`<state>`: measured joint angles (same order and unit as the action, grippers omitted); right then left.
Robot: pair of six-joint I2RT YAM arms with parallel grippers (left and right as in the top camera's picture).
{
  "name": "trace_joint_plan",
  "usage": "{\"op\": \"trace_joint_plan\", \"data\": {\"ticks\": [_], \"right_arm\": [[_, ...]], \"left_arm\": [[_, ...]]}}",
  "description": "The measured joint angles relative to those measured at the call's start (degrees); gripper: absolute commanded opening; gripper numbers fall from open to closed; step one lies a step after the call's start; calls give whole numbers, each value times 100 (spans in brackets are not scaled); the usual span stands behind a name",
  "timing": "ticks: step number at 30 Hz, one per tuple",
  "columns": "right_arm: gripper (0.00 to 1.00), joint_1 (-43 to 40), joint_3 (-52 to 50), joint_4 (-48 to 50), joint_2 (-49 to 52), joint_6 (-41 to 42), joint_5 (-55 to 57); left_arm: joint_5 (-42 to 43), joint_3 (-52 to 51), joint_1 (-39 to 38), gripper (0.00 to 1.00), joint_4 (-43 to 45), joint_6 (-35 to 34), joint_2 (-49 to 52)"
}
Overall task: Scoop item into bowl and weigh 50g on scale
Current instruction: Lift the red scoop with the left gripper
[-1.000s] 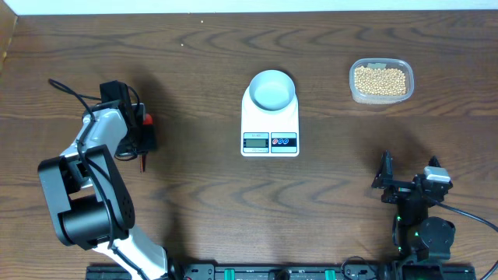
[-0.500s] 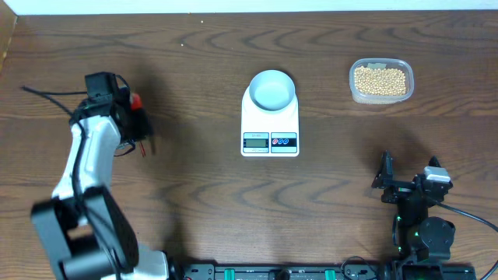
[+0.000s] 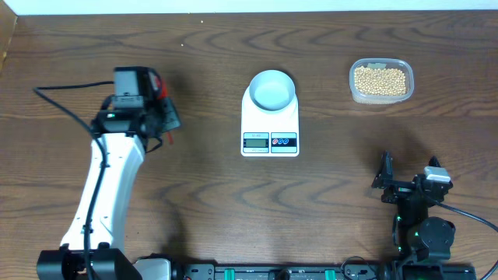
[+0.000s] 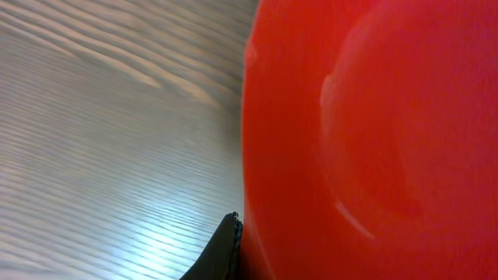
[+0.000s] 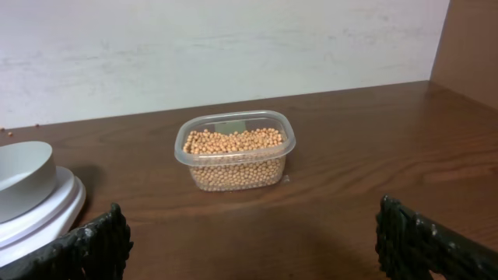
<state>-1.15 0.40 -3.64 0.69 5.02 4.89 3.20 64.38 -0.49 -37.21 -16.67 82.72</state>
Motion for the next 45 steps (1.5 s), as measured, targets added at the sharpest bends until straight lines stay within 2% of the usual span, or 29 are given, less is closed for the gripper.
{"op": "trace_joint_plan", "data": {"ticks": [7, 16, 26, 45], "right_arm": [[99, 0, 0, 0, 0, 0, 0], [99, 0, 0, 0, 0, 0, 0], [99, 0, 0, 2, -2, 0, 0], [99, 0, 0, 2, 0, 0, 0]], "left_arm": [[-101, 0, -317, 7, 13, -905, 0], [-120, 0, -317, 7, -153, -1384, 0], [-42, 0, -317, 7, -286, -2367, 0], [164, 0, -317, 7, -293, -3014, 0]]}}
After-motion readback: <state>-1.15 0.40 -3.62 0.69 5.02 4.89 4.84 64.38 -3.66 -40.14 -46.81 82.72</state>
